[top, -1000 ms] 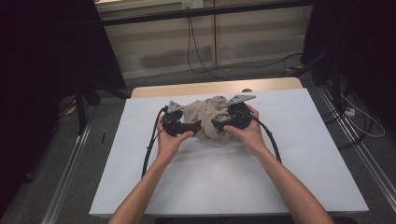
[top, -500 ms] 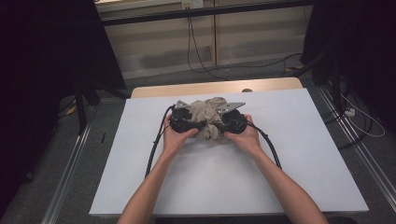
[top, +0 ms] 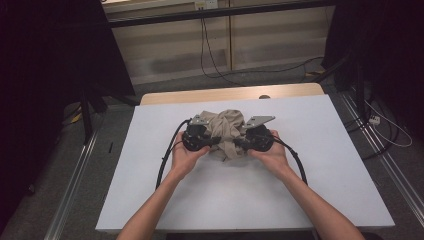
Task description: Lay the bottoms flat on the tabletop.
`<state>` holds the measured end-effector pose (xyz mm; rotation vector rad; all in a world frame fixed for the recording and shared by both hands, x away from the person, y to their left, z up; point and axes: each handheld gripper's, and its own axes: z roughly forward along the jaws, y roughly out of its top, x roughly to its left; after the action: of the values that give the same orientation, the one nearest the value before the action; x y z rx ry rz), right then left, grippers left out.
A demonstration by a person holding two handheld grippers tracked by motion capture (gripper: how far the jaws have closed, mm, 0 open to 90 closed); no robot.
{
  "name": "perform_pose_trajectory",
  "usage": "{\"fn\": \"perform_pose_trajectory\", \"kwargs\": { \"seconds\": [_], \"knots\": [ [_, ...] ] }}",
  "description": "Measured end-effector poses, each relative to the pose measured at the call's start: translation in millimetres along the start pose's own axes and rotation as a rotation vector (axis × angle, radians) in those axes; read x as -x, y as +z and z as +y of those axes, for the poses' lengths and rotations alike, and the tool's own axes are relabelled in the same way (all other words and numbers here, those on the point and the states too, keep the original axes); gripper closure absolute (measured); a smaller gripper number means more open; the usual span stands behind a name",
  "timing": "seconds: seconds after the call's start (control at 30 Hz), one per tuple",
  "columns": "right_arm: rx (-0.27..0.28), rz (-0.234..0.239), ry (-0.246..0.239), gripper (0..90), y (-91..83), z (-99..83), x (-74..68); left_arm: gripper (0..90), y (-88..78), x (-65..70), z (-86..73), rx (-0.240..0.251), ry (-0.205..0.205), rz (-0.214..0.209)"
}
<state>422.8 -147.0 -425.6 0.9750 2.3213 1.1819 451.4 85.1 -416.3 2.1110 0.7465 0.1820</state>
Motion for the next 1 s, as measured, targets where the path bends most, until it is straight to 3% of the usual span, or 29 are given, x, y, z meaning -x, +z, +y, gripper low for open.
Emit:
{"fn": "perform_pose_trajectory", "kwargs": {
  "seconds": [0.07,0.17,0.33,0.7,0.83,0.87,1.0],
  "knots": [
    [0.019,0.018,0.016,74.2,-9.7,-3.9,-2.8,80.3,-3.9,6.9,-1.9,0.006,0.003,-0.005],
    [0.013,0.027,-0.002,74.2,-18.4,-9.1,-9.5,80.3,-7.3,17.8,-8.1,0.013,0.010,-0.008],
    [0.013,0.056,-0.014,74.2,-32.4,-18.5,-19.4,80.3,-12.9,29.2,-21.1,0.018,-0.004,-0.067],
    [0.004,0.123,-0.032,74.2,-64.8,-46.3,-44.1,80.2,-23.1,62.2,-39.2,-0.026,0.030,-0.152],
    [0.000,0.152,-0.032,73.6,-75.9,-55.6,-53.0,80.0,-25.6,72.2,-47.2,-0.037,0.042,-0.154],
    [-0.002,0.147,-0.040,73.1,-78.8,-58.0,-57.2,80.0,-25.6,73.1,-49.1,-0.044,0.049,-0.172],
    [-0.019,0.138,-0.042,67.9,-83.5,-65.2,-64.6,80.1,-28.1,79.5,-58.3,-0.084,0.061,-0.175]
  ]
}}
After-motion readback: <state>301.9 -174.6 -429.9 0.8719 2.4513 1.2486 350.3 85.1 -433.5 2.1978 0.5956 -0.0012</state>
